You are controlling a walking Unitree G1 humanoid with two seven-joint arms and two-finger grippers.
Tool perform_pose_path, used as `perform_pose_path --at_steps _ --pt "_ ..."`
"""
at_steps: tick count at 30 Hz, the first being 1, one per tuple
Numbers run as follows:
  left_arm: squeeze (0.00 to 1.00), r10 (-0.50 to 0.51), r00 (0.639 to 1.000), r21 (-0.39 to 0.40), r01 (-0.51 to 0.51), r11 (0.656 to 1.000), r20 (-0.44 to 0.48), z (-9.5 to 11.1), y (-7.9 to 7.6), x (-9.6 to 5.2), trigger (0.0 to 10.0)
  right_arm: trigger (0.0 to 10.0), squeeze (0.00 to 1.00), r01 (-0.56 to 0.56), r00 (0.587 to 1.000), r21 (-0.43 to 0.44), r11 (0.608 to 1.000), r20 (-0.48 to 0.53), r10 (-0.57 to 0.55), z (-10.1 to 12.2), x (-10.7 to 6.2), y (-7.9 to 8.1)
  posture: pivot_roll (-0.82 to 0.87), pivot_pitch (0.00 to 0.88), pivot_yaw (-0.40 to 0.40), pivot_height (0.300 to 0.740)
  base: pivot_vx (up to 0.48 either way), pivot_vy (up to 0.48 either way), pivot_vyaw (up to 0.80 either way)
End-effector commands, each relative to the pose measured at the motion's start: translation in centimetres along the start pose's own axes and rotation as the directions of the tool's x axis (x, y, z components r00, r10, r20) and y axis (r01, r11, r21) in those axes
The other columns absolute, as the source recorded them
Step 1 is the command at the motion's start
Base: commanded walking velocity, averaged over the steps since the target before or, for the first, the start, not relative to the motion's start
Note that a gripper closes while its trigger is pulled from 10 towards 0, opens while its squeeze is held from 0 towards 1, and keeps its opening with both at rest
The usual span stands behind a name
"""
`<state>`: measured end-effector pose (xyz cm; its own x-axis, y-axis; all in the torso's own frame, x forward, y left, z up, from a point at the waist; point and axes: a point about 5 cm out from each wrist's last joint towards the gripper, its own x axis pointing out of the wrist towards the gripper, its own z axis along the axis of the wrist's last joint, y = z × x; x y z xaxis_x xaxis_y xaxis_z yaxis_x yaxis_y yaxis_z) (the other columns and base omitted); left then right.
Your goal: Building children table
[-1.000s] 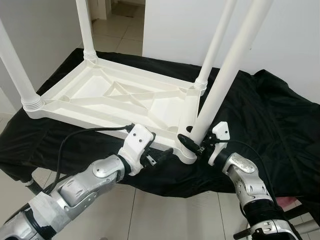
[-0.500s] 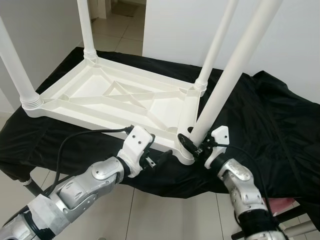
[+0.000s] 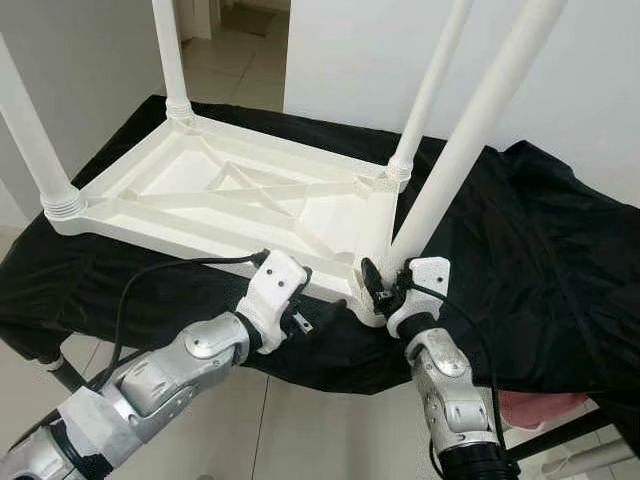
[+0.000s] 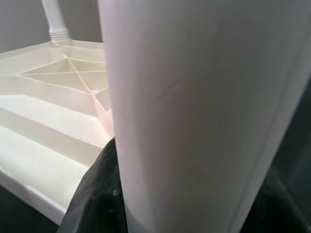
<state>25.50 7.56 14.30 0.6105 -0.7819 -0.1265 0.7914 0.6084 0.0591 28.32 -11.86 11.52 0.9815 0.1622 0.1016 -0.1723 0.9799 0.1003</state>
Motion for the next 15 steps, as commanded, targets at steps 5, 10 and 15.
perform_pose_path --at_steps 5,10,15 --pt "0.00 -0.348 0.938 0.020 0.348 0.937 0.001 0.4 -1.1 -0.2 10.0 10.0 0.00 0.043 0.999 0.006 0.999 0.008 -0.044 0.3 0.0 -0.2 0.01 0.000 -0.082 0.740 0.000 0.000 0.00" --pt "0.00 -0.323 0.946 0.013 0.323 0.946 0.000 0.5 -0.5 -0.1 10.0 10.0 1.00 0.025 1.000 0.002 1.000 0.019 -0.025 0.7 -0.4 -0.8 0.01 0.000 -0.081 0.740 0.000 0.000 0.00" --pt "0.00 -0.287 0.958 0.011 0.287 0.958 -0.001 0.5 -0.3 0.0 10.0 10.0 1.00 -0.043 0.998 0.020 0.999 0.045 0.042 1.1 -0.9 -1.0 0.01 0.000 -0.083 0.740 0.000 0.000 0.00"
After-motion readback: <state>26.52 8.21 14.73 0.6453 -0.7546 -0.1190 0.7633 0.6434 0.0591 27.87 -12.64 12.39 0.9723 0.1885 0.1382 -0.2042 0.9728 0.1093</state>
